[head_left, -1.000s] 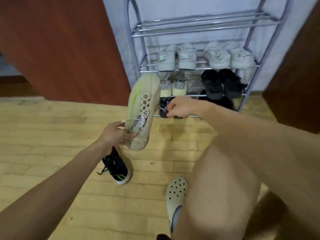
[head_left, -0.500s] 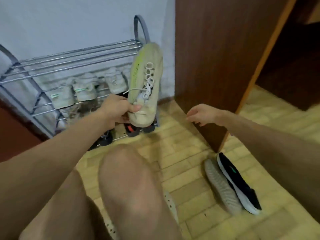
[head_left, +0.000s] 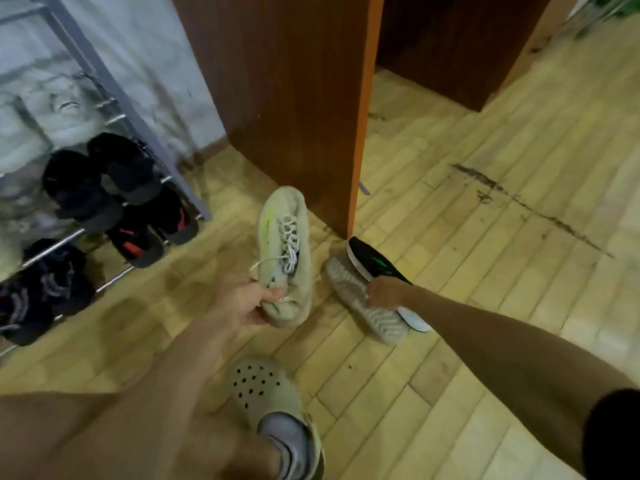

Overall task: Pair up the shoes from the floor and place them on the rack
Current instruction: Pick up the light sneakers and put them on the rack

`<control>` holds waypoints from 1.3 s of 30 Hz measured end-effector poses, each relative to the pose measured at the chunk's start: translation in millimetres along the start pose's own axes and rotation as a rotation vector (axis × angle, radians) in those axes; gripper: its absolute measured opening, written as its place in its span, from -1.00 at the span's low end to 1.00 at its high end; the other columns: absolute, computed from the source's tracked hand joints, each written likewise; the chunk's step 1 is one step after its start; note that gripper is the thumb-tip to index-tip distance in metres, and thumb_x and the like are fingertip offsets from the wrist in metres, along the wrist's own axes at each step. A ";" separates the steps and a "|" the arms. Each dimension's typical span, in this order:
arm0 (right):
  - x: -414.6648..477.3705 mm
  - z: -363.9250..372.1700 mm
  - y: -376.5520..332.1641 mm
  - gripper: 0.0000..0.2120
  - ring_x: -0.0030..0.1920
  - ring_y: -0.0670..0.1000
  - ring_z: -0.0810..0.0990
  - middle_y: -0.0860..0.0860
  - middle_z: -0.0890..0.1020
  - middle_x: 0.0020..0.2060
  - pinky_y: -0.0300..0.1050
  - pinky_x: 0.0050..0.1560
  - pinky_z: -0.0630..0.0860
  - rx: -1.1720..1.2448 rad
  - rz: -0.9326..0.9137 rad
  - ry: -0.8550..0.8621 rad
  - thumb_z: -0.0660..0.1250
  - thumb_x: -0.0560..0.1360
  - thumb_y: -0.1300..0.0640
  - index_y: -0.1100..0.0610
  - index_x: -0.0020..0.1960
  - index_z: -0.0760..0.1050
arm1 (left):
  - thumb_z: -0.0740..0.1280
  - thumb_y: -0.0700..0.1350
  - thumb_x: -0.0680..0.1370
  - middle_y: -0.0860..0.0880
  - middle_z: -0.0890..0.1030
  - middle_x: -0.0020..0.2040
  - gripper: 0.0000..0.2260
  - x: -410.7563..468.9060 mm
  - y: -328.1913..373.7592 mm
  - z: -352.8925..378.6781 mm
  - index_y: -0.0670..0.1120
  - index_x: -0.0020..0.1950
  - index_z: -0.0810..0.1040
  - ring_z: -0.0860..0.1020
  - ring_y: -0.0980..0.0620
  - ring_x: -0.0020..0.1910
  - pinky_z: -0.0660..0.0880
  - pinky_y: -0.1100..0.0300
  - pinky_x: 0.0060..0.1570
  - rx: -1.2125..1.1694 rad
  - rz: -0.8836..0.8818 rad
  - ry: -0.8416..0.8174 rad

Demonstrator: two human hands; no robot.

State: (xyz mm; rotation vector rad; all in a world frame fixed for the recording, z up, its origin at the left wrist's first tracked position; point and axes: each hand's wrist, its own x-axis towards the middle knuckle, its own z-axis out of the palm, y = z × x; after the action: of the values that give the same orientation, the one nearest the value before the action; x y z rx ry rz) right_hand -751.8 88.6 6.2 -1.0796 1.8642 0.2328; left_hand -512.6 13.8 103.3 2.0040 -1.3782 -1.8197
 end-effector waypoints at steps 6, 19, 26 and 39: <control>25.0 44.7 15.4 -0.49 0.34 0.21 0.37 0.14 0.39 0.35 0.03 0.25 0.37 0.005 0.109 0.181 0.21 0.56 0.07 0.22 0.45 0.20 | 0.55 -0.26 0.33 -0.15 0.68 -0.15 -0.81 18.2 -37.7 -22.0 -0.15 -0.14 0.61 0.65 -0.12 -0.13 0.61 0.04 -0.15 0.105 -0.044 0.061; 19.3 88.2 -27.0 -0.50 0.34 0.16 0.44 0.15 0.45 0.33 0.00 0.30 0.44 0.346 0.032 0.171 0.25 0.52 0.17 0.19 0.45 0.31 | 0.52 -0.25 0.38 -0.11 0.63 -0.16 -0.76 -0.2 -46.5 -12.0 -0.18 0.00 0.58 0.60 -0.05 -0.21 0.54 0.16 -0.36 0.007 -0.043 0.068; 21.3 106.1 -18.5 -0.22 0.44 0.20 0.28 0.20 0.19 0.46 0.06 0.41 0.31 0.169 0.249 0.265 0.40 0.46 0.05 0.24 0.52 0.07 | 0.53 -0.24 0.38 -0.13 0.64 -0.13 -0.73 -5.5 -62.7 -16.9 -0.19 0.03 0.59 0.61 -0.08 -0.20 0.54 0.16 -0.35 0.056 -0.054 0.099; 27.6 133.0 -37.8 -0.37 0.35 0.18 0.37 0.17 0.46 0.32 0.04 0.31 0.30 0.227 0.384 0.355 0.43 0.41 0.00 0.23 0.36 0.31 | 0.48 -0.23 0.43 -0.21 0.63 0.10 -0.64 -4.8 -81.5 -28.4 -0.24 0.20 0.55 0.61 -0.17 -0.02 0.55 0.07 -0.14 -0.001 -0.101 0.136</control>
State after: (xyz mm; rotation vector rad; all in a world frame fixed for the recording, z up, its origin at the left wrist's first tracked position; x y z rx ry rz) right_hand -644.3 124.2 -77.9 -0.6292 2.3485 0.0461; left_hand -444.7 51.1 65.0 2.1890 -1.2595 -1.6854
